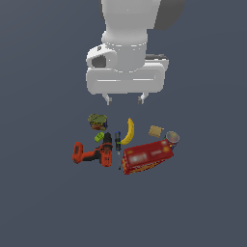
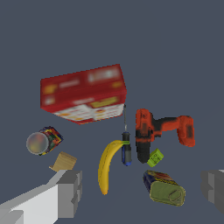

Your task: Pick up a designated object from a clutter of objects.

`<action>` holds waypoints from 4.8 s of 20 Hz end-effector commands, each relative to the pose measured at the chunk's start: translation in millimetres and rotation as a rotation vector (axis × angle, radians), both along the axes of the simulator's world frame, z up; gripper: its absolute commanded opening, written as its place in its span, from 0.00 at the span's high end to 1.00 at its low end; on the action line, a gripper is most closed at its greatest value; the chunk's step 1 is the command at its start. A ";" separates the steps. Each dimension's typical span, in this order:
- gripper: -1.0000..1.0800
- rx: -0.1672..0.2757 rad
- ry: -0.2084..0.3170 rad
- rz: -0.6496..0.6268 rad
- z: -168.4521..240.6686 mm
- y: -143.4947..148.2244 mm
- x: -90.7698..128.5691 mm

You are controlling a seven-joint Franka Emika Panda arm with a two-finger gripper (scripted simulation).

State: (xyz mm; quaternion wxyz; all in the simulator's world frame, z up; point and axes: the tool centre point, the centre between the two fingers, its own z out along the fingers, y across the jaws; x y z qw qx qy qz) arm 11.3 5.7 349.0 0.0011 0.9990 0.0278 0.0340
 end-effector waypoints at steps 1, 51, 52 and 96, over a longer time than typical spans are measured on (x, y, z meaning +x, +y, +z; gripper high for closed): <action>0.04 0.000 0.000 0.000 0.0 0.0 0.0; 0.04 0.017 0.059 -0.411 -247.7 21.6 -85.5; 0.04 0.017 0.060 -0.420 -252.2 22.0 -89.1; 1.00 0.016 0.066 -0.459 -320.8 24.3 -107.9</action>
